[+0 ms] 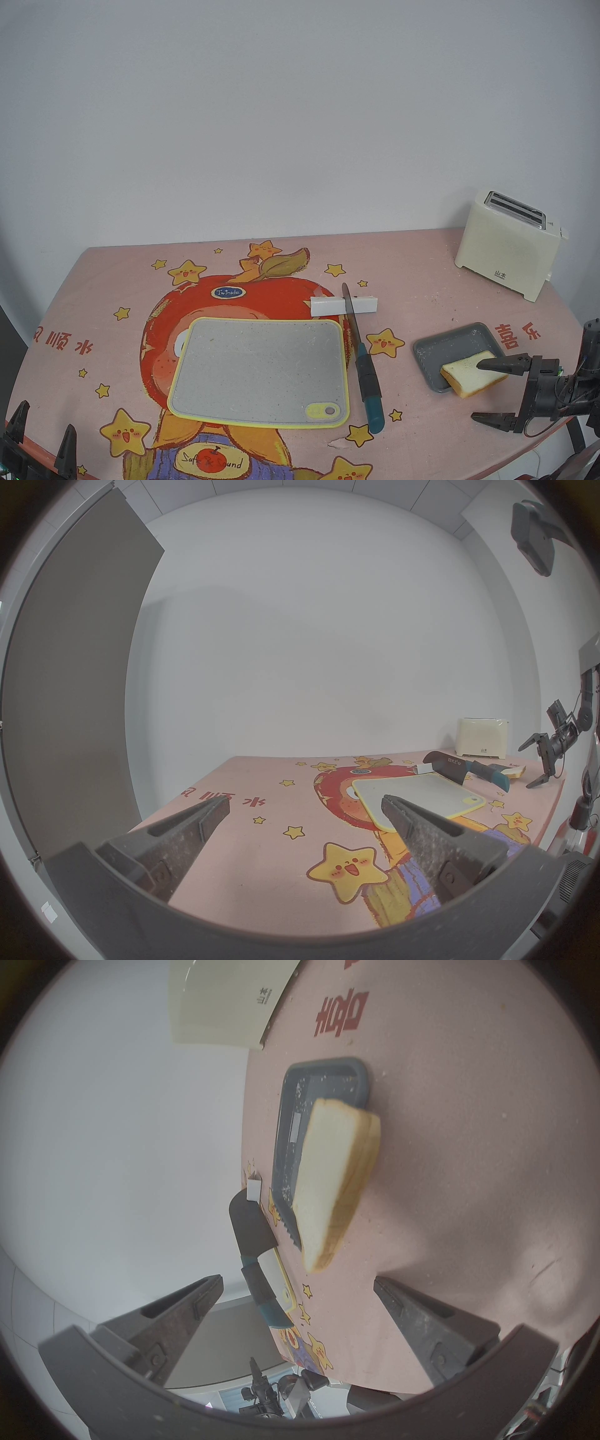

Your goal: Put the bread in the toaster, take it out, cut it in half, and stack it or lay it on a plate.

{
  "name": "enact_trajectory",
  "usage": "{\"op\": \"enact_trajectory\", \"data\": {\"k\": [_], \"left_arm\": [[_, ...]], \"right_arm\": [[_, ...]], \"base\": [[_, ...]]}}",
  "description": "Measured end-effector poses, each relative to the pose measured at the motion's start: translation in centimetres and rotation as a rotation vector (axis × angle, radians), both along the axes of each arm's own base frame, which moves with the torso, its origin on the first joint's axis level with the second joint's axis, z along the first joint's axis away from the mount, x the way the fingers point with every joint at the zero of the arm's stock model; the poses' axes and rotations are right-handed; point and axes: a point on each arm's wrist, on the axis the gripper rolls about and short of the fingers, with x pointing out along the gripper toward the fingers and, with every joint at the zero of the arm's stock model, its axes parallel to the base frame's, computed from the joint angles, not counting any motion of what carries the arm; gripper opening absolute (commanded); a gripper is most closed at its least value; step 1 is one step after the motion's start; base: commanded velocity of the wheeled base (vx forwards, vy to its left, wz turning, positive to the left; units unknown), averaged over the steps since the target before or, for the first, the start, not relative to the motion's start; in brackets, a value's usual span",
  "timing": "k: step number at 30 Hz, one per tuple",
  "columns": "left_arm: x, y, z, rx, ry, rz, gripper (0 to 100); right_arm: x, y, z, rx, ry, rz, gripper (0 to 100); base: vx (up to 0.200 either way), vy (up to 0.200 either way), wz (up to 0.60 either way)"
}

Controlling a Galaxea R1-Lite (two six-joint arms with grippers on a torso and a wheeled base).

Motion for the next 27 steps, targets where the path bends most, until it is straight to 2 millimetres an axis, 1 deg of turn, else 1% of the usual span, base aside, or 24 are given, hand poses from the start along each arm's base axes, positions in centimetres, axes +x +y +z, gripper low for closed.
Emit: {"op": "enact_trajectory", "data": {"k": [10, 27], "left_arm": [[0.0, 0.0, 0.0, 0.000, 0.000, -0.001, 100], [0.0, 0.0, 0.0, 0.000, 0.000, 0.001, 100]], "right_arm": [[0.5, -1.7, 0.3, 0.053, -0.019, -0.076, 100], [1.1, -2.4, 0.4, 0.057, -0.028, -0.121, 100]], "base": [[0.000, 0.000, 0.00], [0.000, 0.000, 0.00]]}}
